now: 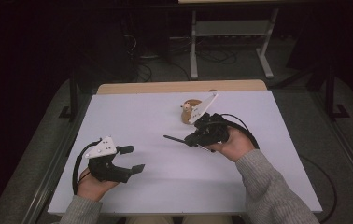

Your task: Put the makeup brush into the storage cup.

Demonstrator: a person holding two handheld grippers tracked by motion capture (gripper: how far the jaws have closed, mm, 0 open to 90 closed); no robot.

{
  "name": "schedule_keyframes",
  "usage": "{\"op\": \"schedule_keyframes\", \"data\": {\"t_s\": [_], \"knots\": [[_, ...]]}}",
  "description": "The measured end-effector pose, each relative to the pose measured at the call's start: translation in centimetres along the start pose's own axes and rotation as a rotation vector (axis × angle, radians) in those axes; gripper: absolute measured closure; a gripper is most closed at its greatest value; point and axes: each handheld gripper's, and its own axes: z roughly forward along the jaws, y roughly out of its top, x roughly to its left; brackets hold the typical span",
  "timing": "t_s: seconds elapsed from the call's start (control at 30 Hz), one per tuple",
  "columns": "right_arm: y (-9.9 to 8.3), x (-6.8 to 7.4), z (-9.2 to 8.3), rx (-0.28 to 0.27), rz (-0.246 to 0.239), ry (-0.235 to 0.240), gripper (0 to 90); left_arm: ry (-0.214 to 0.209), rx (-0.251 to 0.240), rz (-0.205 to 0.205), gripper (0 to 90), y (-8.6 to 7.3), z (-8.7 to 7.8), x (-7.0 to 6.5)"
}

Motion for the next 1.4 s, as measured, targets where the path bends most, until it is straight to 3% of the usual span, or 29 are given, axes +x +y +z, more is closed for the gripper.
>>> {"op": "schedule_keyframes", "data": {"t_s": [0.63, 1.0, 1.4], "knots": [[-1.3, 1.1, 3.5, 0.049, -0.058, 0.108, 83.2, -0.112, 0.085, 0.105, 27.3, 3.1, 2.4, -1.1], [-1.3, 2.3, 4.4, 0.056, -0.096, 0.151, 83.2, -0.174, 0.160, 0.172, 35.7, 4.2, 4.2, -1.9], [-0.7, 3.2, 4.2, 0.068, -0.142, 0.169, 83.2, -0.246, 0.242, 0.241, 49.2, 4.8, 5.6, -2.5]]}}
